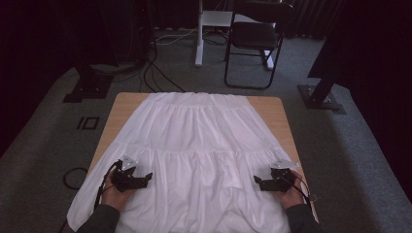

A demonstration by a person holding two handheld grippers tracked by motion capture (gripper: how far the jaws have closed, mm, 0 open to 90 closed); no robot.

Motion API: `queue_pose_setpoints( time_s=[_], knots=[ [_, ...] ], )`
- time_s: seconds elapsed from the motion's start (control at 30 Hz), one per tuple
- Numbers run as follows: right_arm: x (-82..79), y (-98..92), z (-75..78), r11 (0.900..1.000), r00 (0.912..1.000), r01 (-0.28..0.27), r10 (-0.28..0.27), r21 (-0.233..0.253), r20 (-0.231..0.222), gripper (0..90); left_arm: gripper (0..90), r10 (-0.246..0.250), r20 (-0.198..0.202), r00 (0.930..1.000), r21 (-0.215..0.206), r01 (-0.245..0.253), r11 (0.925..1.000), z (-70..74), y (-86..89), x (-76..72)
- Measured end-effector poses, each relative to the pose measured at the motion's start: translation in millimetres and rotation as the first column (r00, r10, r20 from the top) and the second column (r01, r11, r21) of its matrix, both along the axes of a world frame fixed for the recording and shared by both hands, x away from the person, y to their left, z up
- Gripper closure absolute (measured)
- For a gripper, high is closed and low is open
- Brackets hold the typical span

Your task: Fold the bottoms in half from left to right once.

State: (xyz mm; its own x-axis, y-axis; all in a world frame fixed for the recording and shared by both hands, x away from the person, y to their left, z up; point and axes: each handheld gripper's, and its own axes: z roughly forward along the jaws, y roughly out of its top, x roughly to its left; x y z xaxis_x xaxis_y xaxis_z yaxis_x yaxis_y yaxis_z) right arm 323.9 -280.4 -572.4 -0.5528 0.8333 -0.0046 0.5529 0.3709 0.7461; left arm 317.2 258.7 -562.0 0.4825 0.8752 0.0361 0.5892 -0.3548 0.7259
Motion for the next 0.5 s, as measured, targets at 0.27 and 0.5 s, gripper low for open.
queue_pose_setpoints(
  time_s=[0.27,0.5],
  knots=[
    [-0.2,-0.1,0.0,1.0,1.0,0.005,-0.005,0.001,0.001,11.6,16.4,0.004,0.002,1.0,-0.001,-0.004,1.0,0.1,0.2,0.2],
    [-0.3,-0.1,-0.1,1.0,1.0,0.004,-0.004,0.001,0.001,11.5,20.3,-0.026,-0.003,0.9997,0.002,0.026,0.9997,2.7,3.0,0.0]
  ],
)
